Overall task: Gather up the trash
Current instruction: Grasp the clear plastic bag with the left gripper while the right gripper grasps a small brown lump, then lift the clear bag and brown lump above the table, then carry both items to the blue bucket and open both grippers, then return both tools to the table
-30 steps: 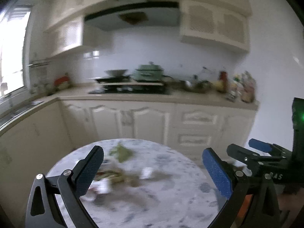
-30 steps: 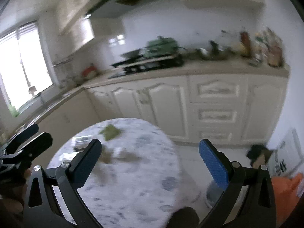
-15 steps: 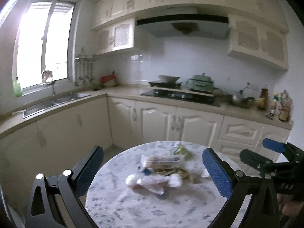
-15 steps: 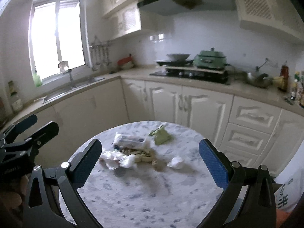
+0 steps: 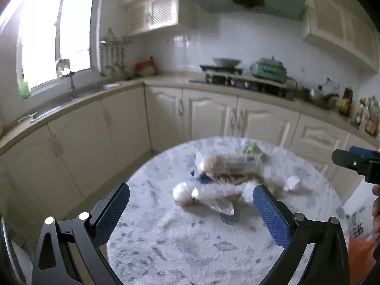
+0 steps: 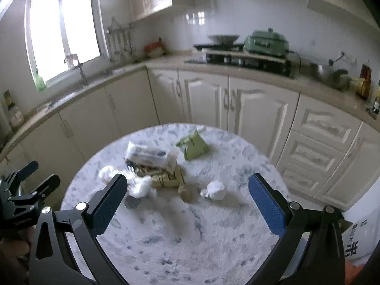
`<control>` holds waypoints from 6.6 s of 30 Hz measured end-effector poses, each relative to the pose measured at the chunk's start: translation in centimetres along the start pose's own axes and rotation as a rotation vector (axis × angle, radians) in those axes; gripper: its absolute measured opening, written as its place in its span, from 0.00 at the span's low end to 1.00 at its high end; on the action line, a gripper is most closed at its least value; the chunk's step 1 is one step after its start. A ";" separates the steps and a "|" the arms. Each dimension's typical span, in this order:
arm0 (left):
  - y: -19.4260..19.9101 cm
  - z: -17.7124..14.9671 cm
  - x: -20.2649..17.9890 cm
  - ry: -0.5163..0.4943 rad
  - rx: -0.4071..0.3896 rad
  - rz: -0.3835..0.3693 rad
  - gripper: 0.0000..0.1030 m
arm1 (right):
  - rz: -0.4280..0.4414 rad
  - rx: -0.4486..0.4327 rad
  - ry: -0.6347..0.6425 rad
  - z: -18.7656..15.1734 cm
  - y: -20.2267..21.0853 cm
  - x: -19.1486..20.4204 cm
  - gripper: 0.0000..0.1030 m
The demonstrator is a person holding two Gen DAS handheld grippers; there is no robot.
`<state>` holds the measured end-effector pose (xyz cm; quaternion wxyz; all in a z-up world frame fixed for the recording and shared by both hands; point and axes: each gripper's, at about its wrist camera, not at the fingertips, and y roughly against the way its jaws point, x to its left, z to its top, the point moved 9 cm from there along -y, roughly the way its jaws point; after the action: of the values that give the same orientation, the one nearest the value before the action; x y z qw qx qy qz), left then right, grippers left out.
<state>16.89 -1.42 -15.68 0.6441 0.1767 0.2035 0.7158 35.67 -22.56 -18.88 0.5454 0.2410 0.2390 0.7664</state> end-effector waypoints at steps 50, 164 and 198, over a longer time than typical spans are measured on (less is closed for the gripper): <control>-20.3 -0.7 -3.8 -0.713 0.191 -0.171 0.82 | 0.034 0.219 0.048 -6.2 -16.2 1.1 0.40; -30.5 1.8 -59.2 -0.515 0.569 -0.813 0.60 | -0.272 0.147 -0.829 -24.8 1.6 -45.8 0.46; -12.0 9.9 -27.5 -0.293 0.096 -0.617 0.99 | -0.286 -0.029 -0.617 -10.7 8.3 -29.5 1.00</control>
<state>35.11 -27.11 -13.19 0.8436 0.2380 0.1860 0.4439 31.50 -54.17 -25.07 0.6974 0.4179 0.0831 0.5762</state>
